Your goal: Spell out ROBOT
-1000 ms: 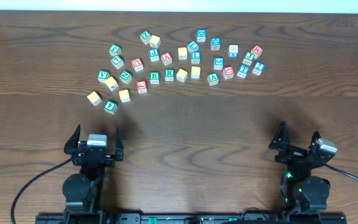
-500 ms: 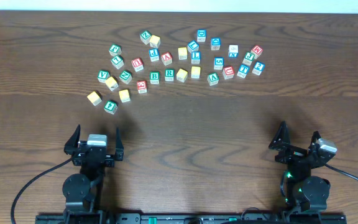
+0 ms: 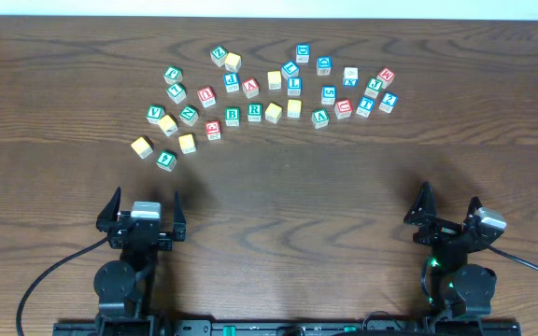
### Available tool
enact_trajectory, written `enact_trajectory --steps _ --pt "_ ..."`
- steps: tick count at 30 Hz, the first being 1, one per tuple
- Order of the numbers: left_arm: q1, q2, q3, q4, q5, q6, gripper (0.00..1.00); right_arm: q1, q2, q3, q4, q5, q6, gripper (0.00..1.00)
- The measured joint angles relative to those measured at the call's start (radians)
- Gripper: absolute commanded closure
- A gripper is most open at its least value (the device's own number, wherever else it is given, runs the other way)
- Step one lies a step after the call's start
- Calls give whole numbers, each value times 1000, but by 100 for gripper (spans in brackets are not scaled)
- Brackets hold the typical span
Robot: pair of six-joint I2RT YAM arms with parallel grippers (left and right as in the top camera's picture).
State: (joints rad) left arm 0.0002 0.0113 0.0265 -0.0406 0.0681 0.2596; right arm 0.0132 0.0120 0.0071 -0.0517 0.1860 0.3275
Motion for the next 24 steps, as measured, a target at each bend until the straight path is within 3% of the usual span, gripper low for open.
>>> enact_trajectory --steps 24 --pt "0 0 -2 13 0 0 2 0 0 0 0 0 0 1"
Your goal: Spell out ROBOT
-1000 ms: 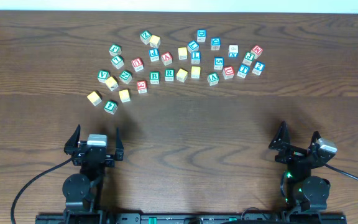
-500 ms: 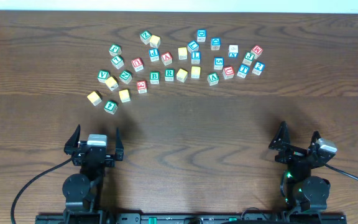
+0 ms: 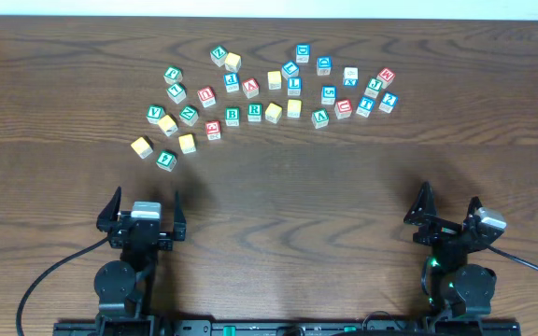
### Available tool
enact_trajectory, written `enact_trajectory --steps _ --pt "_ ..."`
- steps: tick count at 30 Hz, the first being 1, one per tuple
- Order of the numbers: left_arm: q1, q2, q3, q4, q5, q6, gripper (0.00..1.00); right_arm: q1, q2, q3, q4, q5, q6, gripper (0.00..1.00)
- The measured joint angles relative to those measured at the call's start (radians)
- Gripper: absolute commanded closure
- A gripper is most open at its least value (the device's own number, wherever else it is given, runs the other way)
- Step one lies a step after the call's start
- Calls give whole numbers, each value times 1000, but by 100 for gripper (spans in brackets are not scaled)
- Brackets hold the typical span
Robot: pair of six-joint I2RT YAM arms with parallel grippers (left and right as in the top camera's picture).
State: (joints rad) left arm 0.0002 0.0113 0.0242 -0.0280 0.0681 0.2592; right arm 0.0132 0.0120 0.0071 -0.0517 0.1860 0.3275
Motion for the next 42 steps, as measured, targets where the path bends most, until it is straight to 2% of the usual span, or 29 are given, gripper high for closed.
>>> enact_trajectory --steps 26,42 --pt "0 6 5 -11 13 -81 2 0 0 0 0 0 0 1" --pt "0 262 125 -24 31 -99 2 0 0 0 0 0 0 1"
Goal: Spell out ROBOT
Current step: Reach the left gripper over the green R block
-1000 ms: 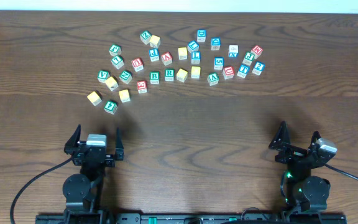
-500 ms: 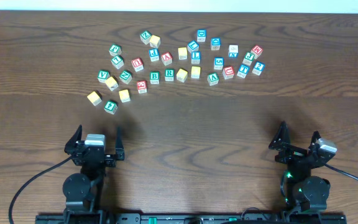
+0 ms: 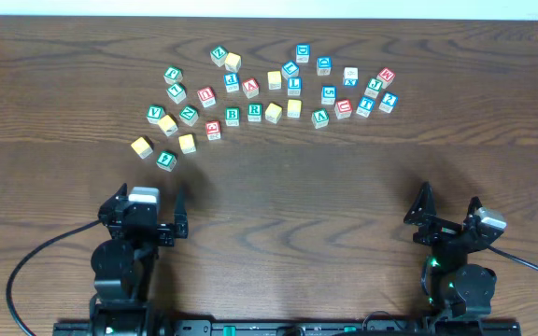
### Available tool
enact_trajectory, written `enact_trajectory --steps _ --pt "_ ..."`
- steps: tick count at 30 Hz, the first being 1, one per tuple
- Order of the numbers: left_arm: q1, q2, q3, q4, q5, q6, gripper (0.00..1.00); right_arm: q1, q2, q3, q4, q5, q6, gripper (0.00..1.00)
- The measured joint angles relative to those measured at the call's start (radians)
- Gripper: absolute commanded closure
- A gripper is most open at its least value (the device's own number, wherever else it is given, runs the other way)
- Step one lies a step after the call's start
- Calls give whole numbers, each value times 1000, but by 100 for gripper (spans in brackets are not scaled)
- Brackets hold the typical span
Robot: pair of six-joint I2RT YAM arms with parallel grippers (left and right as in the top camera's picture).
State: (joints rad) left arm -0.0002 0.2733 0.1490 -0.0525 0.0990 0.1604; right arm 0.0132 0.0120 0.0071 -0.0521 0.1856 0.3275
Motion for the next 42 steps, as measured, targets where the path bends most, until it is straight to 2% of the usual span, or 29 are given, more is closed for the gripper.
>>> enact_trajectory --steps 11,25,33,42 --pt "0 57 97 -23 8 -7 2 0 0 0 0 0 0 1" --pt "0 58 309 -207 34 -7 2 0 0 0 0 0 0 1" --pt "0 67 402 -254 35 -7 2 0 0 0 0 0 0 1" --pt "0 243 564 -297 106 -17 2 0 0 0 0 -1 0 1"
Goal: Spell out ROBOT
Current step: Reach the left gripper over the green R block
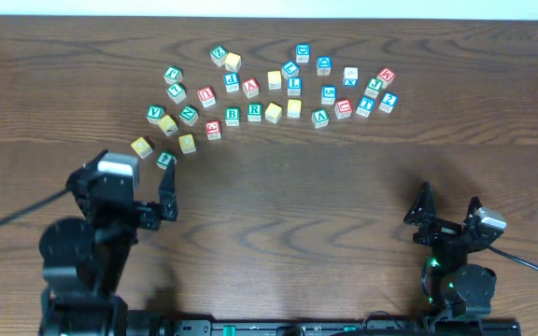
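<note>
Several lettered wooden blocks lie scattered across the far half of the table in the overhead view. Among them are a green R block point(254, 111), a green B block point(233, 115) beside it, and a blue T block point(365, 105) at the right. My left gripper point(124, 191) is open, raised off its rest, its fingertips just below the nearest blocks at the left end of the cluster. My right gripper point(448, 207) stands open at its rest near the front right, far from the blocks.
A yellow block point(141, 147) and a green block point(164, 160) lie closest to the left gripper. The dark wooden table point(306, 187) stretches bare between the block cluster and the arms. A white wall edge runs along the far side.
My left arm has lifted and shifted left and toward the blocks; its gripper now sits just below the nearest blocks. The right arm and the blocks have not moved.
Both arms rested at the front edge with open grippers for the first two moments. Then the left arm had begun to rise and lean left. Now it stands higher and further out, near the left end of the block cluster.
</note>
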### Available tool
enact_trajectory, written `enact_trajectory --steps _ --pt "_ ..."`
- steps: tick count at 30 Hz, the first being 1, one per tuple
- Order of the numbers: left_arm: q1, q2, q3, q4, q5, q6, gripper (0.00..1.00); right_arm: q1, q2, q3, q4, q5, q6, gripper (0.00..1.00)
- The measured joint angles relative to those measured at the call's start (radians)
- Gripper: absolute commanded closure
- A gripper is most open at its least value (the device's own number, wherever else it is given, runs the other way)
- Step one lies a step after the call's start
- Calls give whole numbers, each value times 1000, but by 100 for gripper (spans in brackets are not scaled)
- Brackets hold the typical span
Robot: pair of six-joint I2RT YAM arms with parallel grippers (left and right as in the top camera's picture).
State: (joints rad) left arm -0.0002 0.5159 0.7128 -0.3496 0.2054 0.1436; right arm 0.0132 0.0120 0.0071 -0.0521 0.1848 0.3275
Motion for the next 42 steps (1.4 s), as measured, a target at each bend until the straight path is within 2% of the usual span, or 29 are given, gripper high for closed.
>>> enact_trajectory --steps 2,11,25,28,35,39,41,42 --pt "0 64 58 -34 22 -10 2 0 0 0 0 0 0 1" --pt "0 468 455 -385 59 -14 2 0 0 0 0 -2 0 1" --pt "-47 1110 1058 -755 61 -13 2 0 0 0 0 -3 0 1" --pt "-79 1217 1147 -755 95 -13 2 0 0 0 0 -3 0 1" --pt "-139 1323 1160 -655 158 -22 1 0 0 0 0 -3 0 1" --pt "-169 1386 1162 -588 134 -64 8 0 0 0 0 -3 0 1" --pt "-188 1421 1162 -564 85 -103 18 0 0 0 0 -3 0 1" --pt "-198 1439 1162 -557 58 -122 19 0 0 0 0 -3 0 1"
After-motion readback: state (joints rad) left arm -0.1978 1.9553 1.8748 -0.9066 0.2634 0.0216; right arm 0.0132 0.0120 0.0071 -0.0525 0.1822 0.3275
